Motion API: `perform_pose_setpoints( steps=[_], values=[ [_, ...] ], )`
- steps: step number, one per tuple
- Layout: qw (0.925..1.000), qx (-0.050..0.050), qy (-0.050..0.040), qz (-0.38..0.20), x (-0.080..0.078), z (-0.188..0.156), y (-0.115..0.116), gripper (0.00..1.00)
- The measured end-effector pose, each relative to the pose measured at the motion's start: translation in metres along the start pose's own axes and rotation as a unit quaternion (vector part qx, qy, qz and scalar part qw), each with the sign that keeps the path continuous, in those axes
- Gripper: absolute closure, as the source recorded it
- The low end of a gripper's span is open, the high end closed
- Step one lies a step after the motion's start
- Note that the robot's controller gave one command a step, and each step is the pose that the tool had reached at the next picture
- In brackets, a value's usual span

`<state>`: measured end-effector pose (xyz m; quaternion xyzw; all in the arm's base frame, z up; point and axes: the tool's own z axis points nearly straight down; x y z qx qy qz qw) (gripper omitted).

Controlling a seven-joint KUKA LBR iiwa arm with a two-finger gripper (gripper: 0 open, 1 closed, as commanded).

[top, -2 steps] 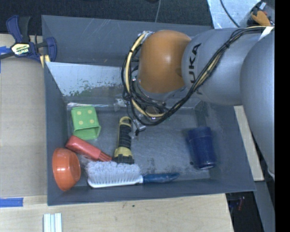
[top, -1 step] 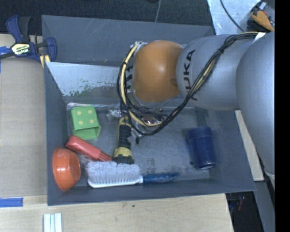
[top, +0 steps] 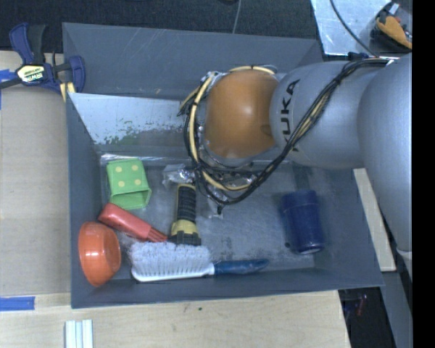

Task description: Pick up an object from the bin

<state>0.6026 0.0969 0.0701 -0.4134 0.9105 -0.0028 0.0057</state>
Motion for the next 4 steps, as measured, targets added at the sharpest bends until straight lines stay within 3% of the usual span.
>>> perform_pose_setpoints(
  steps=[1, 2, 3, 4],
  values=[
    [0.9960, -0.001, 0.0003, -0.089, -0.004, 0.000, 0.000, 1.00],
    [0.9961, -0.001, 0.0003, -0.089, -0.004, 0.000, 0.000, 1.00],
    [0.9961, -0.003, 0.0029, -0.088, -0.002, -0.022, 0.000, 1.00],
    [0.9962, -0.004, 0.0035, -0.087, -0.002, -0.074, 0.000, 1.00]
  ],
)
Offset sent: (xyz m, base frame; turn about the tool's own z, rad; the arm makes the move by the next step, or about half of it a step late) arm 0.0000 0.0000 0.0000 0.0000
